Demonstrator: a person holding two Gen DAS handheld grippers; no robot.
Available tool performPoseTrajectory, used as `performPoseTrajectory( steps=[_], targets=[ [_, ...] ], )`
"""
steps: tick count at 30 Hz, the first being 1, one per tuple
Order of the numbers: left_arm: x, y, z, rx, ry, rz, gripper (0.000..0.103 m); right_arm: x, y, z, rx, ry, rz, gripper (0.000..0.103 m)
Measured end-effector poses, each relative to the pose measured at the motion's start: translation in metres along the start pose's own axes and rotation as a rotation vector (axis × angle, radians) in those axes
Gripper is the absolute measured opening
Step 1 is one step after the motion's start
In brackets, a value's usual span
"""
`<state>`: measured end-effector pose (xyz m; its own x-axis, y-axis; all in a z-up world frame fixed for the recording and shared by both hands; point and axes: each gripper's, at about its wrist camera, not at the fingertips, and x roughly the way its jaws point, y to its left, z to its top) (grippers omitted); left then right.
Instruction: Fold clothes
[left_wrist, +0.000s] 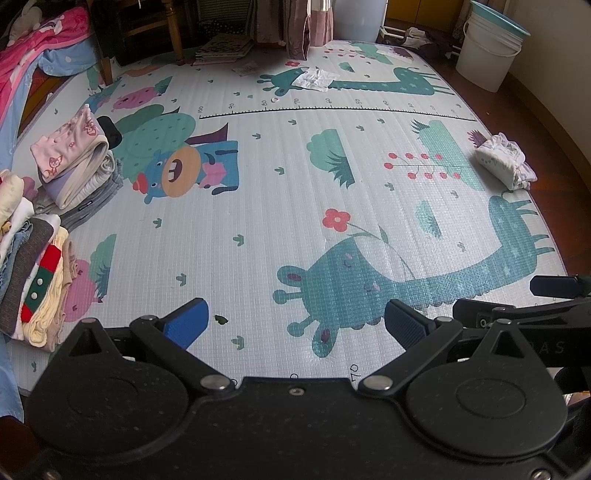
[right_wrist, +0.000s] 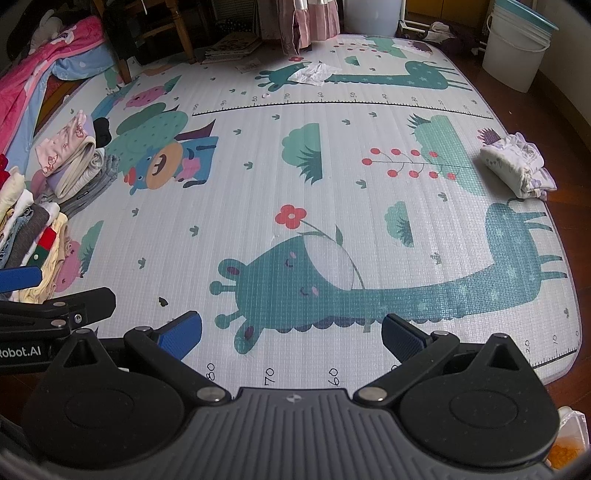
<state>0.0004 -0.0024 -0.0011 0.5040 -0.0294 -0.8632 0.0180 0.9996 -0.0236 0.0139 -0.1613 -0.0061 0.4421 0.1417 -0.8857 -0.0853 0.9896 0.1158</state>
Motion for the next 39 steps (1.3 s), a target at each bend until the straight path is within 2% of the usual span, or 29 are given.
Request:
performPoseTrajectory(
  steps=[15, 19, 26, 30, 33, 36, 39],
  targets=[
    [0.0, 0.004, 0.0, 0.002, -0.004, 0.008, 0.103, 0.0, 0.001, -0.002, -0.001, 0.0, -0.004, 0.103],
    [-0.001, 0.009, 0.006, -0.025, -0.014, 0.012, 0.103, -0.002, 0.002, 0.002, -0.018, -0.009, 0.006, 0.103],
    [-0.017, 0.007, 0.025, -0.082, -0.079, -0.018, 0.103, -0.023, -0.004, 0.023, 0.008, -0.1, 0.005, 0.103],
    [-0.032, 0.003, 0.041, -0.096, -0.158, -0.043, 0.103, -0.038, -0.011, 0.042, 0.008, -0.154, -0.069, 0.103],
    [-0.041, 0.002, 0.05, -0.129, -0.21, -0.101, 0.103, -0.047, -0.027, 0.051, 0.029, -0.172, -0.124, 0.103],
    [-0.043, 0.0, 0.059, -0.183, -0.226, -0.215, 0.103, -0.058, -0.048, 0.057, 0.051, -0.183, -0.178, 0.103],
    [-0.04, -0.011, 0.07, -0.187, -0.227, -0.304, 0.103, -0.07, -0.072, 0.063, 0.067, -0.194, -0.203, 0.103]
  ],
)
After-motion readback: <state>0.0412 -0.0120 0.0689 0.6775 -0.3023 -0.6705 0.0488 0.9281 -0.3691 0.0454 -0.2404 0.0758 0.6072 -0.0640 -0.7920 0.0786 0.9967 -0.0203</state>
